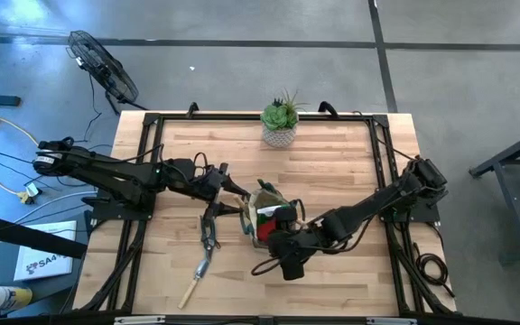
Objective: Pick & Place Garden tools in Gardening bag
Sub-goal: Put the shear scissors into the gardening bag
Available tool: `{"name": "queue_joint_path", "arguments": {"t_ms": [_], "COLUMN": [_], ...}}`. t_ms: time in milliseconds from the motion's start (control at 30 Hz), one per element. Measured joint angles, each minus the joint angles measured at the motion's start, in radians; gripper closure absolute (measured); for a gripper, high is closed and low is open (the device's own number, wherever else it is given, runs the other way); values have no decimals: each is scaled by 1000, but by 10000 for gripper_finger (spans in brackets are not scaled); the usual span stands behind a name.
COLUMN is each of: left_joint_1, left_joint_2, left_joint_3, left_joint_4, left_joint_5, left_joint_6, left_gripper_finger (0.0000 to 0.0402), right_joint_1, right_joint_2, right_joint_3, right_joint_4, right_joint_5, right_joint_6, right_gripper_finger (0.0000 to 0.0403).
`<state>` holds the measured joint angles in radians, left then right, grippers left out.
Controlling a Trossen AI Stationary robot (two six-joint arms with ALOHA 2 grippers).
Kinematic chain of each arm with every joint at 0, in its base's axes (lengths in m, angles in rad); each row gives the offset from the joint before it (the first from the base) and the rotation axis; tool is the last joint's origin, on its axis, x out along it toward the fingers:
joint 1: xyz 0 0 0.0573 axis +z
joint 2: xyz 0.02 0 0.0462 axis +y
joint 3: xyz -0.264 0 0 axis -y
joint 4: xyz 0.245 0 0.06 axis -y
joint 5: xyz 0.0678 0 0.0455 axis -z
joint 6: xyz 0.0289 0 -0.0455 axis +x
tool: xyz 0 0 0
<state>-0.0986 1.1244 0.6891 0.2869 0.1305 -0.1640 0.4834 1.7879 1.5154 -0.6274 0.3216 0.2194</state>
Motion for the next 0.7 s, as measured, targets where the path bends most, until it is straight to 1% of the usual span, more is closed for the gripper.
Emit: {"name": "queue_joint_path", "arguments": {"t_ms": [67,167,267,333,400,467,600,700], "left_joint_1": [0,0,0,-4,-22,-48,-132,-204], "left_joint_2": [-2,-35,-97,-152,-207,-259,-335,-362], "left_joint_3": [0,0,0,0,1,1,1,1], "left_joint_4": [0,0,-4,-30,-77,-149,-292,-376], "left_joint_5": [5,51,86,112,114,88,-27,-118], "left_joint_6": [0,0,0,-8,-33,-43,-55,-95], "left_gripper_finger": [148,148,148,148,148,148,148,148], "right_joint_1": [9,19,35,50,69,85,118,139], "right_joint_2": [-14,-40,-75,-97,-119,-133,-152,-157], "right_joint_3": [0,0,0,0,0,0,0,0], "right_joint_4": [4,3,4,4,4,4,-3,-4], "right_joint_5": [1,-16,-17,-16,-17,-21,-87,-128], "right_joint_6": [-5,-6,-3,-1,16,28,55,85], "right_gripper_finger": [135,135,135,135,135,135,135,135]}}
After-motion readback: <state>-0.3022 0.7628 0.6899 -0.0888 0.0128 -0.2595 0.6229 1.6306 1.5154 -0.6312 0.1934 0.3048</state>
